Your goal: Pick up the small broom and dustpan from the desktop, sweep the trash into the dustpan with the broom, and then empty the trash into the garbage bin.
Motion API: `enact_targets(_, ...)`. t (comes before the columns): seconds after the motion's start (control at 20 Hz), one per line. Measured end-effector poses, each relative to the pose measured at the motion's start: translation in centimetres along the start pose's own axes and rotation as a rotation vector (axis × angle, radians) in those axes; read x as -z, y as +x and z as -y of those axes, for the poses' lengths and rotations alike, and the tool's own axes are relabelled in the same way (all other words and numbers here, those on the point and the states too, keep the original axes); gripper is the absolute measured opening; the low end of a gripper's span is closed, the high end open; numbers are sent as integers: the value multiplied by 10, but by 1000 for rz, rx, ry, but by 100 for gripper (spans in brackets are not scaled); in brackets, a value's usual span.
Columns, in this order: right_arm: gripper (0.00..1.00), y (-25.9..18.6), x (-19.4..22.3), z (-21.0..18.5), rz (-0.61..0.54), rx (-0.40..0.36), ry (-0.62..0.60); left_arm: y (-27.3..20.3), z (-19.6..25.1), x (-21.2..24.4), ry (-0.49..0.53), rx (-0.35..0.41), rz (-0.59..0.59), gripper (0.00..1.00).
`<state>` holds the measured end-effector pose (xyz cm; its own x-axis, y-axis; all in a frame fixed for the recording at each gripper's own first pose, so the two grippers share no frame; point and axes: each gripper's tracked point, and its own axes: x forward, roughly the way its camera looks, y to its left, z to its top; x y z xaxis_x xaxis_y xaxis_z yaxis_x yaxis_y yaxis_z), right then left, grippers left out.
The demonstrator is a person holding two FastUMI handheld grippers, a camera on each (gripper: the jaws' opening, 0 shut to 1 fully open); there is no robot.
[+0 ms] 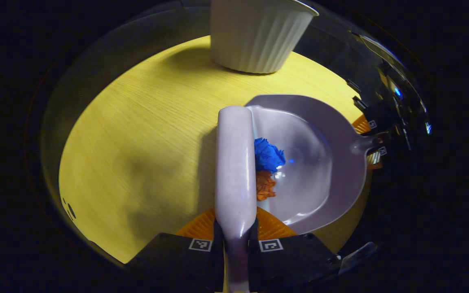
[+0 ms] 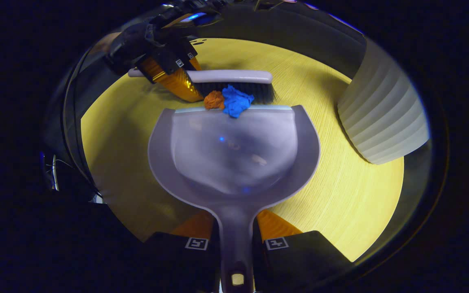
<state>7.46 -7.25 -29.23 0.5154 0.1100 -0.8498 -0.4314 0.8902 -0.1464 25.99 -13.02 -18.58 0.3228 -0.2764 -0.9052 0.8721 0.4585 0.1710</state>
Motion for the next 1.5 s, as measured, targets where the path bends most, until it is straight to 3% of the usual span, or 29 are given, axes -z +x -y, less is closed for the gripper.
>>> enact_targets(0.15,40,-1,-1,-1,4,0,19,0,18,0,-16,-5,13,27)
enact_targets(0.3,36,-3,-10,-1,27,4,34,-4,42,1,-120,-2,61,28)
enact_targets(0.5,35,0,-12,-1,60,27,61,-33,57,11,-235,-52,164,28)
enact_targets(0.55,31,-1,-12,-2,69,32,71,-41,62,12,-270,-66,195,27)
enact_targets(0.75,35,-4,-17,-1,138,43,82,-79,79,29,-391,-153,321,27)
enact_targets(0.9,31,-18,-17,-2,180,50,101,-110,79,67,-466,-227,387,27)
enact_targets(0.95,35,-21,-18,-2,186,46,114,-117,80,82,-494,-243,398,27)
enact_targets(1.15,35,-41,-16,-1,194,45,167,-120,88,141,-572,-296,412,27)
enact_targets(1.45,36,-75,-15,16,240,124,219,-100,131,174,-696,-252,441,26)
enact_targets(1.5,40,-82,-16,22,244,145,216,-96,136,182,-706,-247,442,27)
